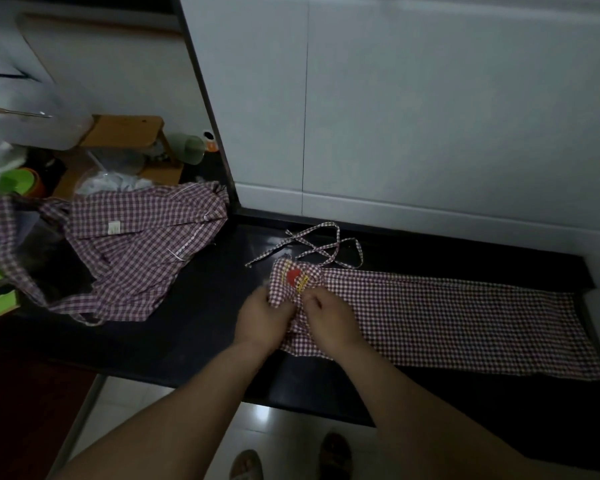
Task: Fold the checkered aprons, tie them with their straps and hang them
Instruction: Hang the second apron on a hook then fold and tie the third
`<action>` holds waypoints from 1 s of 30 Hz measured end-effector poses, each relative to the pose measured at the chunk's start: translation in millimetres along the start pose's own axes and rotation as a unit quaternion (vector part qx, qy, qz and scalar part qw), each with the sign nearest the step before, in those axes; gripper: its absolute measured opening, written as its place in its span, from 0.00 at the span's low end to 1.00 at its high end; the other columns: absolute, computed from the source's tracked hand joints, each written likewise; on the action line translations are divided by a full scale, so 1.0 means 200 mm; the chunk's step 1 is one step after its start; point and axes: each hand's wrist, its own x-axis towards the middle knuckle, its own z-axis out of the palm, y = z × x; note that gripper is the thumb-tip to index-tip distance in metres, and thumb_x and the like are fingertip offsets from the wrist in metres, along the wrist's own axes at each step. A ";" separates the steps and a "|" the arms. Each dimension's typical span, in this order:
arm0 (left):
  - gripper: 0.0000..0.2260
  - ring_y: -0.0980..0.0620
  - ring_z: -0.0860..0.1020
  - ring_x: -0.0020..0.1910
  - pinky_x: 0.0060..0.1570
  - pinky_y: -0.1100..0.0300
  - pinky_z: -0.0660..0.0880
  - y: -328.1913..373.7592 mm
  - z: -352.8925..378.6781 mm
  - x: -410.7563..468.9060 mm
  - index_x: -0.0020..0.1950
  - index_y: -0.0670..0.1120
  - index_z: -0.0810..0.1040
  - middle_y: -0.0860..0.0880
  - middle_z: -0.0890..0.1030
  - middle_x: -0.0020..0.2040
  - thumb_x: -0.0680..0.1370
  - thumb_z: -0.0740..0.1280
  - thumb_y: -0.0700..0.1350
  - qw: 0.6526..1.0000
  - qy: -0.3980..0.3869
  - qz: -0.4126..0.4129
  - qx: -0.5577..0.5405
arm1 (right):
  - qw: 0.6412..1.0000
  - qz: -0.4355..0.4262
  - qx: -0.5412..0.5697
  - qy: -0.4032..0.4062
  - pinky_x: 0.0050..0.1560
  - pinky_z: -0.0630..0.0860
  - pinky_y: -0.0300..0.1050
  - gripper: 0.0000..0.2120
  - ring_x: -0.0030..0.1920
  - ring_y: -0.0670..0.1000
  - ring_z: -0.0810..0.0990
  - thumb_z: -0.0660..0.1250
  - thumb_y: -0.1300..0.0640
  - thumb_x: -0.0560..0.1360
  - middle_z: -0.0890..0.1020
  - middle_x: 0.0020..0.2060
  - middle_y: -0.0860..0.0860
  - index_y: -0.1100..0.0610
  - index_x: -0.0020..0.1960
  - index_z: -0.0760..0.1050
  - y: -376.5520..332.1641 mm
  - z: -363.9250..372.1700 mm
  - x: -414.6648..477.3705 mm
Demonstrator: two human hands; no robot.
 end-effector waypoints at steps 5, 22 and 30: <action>0.07 0.51 0.76 0.49 0.50 0.51 0.75 0.12 0.15 -0.16 0.49 0.50 0.76 0.53 0.74 0.47 0.76 0.69 0.51 0.967 -0.029 0.234 0.101 | 0.883 0.109 0.408 -0.202 0.60 0.79 0.49 0.25 0.62 0.50 0.83 0.57 0.36 0.83 0.85 0.63 0.50 0.50 0.69 0.79 0.00 -0.21 -0.09; 0.31 0.59 0.37 0.83 0.83 0.50 0.41 0.01 0.43 -0.11 0.86 0.52 0.47 0.52 0.44 0.86 0.85 0.53 0.57 0.843 -0.121 0.373 0.368 | 0.992 0.094 0.049 0.073 0.44 0.70 0.45 0.17 0.44 0.50 0.81 0.57 0.48 0.86 0.83 0.44 0.50 0.56 0.49 0.80 0.31 -0.36 0.00; 0.31 0.48 0.34 0.83 0.81 0.42 0.37 -0.03 0.62 -0.06 0.86 0.52 0.43 0.46 0.39 0.85 0.85 0.43 0.62 0.800 -0.118 0.349 0.474 | 0.981 0.059 -0.074 0.169 0.35 0.68 0.45 0.04 0.38 0.48 0.78 0.62 0.54 0.83 0.78 0.40 0.47 0.52 0.50 0.70 0.39 -0.40 -0.01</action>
